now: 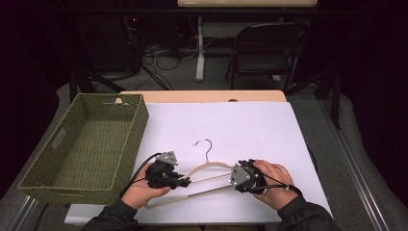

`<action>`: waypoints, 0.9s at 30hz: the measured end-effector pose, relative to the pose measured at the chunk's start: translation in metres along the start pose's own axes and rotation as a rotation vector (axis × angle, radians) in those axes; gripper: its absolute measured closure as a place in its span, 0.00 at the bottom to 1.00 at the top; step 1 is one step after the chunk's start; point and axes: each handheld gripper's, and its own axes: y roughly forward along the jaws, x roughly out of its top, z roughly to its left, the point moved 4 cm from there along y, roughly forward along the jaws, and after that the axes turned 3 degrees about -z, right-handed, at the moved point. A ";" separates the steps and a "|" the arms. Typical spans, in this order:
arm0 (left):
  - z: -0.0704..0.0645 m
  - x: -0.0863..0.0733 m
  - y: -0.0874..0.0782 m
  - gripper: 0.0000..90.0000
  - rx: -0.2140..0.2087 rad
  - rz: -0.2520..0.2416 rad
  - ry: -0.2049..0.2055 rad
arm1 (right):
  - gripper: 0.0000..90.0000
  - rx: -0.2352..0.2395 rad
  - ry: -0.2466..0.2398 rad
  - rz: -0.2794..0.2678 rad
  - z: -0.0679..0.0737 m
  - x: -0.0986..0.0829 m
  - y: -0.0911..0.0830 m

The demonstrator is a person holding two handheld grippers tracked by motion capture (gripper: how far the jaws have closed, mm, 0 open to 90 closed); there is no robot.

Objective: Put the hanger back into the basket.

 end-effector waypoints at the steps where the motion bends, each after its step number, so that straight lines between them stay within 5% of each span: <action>1: 0.000 0.000 0.000 0.94 0.000 0.000 0.000 | 0.67 -0.004 0.004 -0.005 0.000 0.000 0.000; 3: -0.001 0.001 -0.001 0.96 0.023 0.000 0.028 | 0.62 -0.034 -0.001 -0.013 -0.001 0.000 -0.001; 13: 0.005 0.002 -0.003 0.97 0.046 -0.026 0.008 | 0.61 -0.022 0.065 -0.017 0.000 -0.005 -0.001; 17: 0.007 0.003 -0.006 0.97 0.032 -0.057 -0.019 | 0.61 -0.015 0.094 -0.019 0.002 -0.007 0.000; 27: 0.008 0.007 -0.015 0.97 0.071 -0.114 -0.078 | 0.56 -0.009 0.183 -0.040 0.000 -0.011 0.006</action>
